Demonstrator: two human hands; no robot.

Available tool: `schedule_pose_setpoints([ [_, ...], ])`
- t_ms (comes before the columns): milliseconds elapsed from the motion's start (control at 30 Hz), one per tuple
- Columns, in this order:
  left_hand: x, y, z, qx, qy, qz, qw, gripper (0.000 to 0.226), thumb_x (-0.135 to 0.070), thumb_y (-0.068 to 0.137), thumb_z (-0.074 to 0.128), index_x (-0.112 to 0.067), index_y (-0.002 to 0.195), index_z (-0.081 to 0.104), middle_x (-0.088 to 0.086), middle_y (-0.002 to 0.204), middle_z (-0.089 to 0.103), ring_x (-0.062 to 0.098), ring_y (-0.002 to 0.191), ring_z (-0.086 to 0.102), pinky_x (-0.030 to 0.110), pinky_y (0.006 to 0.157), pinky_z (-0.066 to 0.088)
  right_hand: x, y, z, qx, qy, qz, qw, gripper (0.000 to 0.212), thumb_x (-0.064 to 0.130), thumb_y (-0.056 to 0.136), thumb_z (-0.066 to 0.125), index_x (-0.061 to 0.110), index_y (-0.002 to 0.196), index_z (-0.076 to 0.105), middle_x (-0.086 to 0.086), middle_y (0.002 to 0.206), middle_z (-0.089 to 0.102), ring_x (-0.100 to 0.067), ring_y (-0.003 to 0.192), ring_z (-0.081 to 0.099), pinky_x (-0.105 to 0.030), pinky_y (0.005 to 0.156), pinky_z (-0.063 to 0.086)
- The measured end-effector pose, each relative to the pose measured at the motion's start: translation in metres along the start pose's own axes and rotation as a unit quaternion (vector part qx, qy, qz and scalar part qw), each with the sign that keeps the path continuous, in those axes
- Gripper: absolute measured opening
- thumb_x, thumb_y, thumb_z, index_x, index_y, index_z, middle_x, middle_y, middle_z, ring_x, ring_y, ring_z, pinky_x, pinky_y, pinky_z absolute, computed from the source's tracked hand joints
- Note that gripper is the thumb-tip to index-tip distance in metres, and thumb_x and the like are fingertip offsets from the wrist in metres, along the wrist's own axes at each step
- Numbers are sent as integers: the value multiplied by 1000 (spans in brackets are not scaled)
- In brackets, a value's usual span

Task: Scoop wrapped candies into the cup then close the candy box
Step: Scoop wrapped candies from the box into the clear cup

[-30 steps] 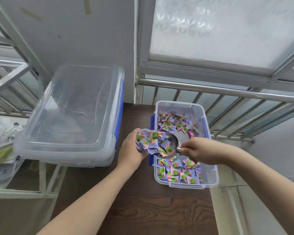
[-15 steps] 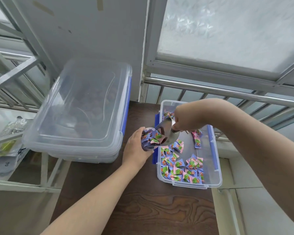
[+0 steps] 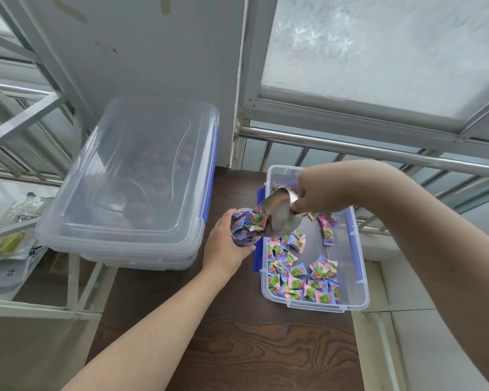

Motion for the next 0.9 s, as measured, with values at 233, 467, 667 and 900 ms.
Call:
schedule_pose_setpoints([
  [233, 4, 2, 1, 5, -29, -16, 999, 82, -25, 65, 92, -33, 134, 48, -13, 126, 59, 8, 116, 57, 24, 92, 51, -20, -18, -2, -13, 30, 11, 999, 45, 40, 96, 53, 11, 62, 56, -2, 55, 51, -18, 49, 41, -27, 50, 32],
  [467, 4, 1, -3, 3, -42, -25, 999, 86, -23, 64, 93, -28, 137, 47, -10, 127, 60, 9, 118, 56, 26, 95, 51, -21, -20, 7, -9, 66, -5, 998, 48, 44, 96, 52, 13, 61, 59, 1, 53, 54, -17, 47, 44, -26, 49, 35],
  [667, 6, -1, -7, -3, -59, -33, 998, 88, -19, 62, 93, -25, 137, 48, -9, 125, 61, 11, 117, 58, 37, 101, 52, -12, -8, 19, -15, 67, -27, 997, 51, 44, 97, 49, 14, 56, 50, -2, 54, 47, -19, 50, 38, -29, 50, 31],
  [900, 5, -3, -9, 1, -74, -48, 996, 88, -17, 65, 93, -24, 139, 46, -11, 125, 59, 13, 121, 57, 33, 104, 49, -9, 1, 24, -12, 88, -27, 996, 47, 43, 98, 49, 13, 63, 58, -2, 57, 52, -18, 51, 43, -27, 50, 34],
])
Point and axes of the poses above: each hand's wrist, its own y-axis towards the middle knuckle, its own z-axis out of the palm, x = y × z, the point moved 4 cm from there along y, towards the middle knuckle
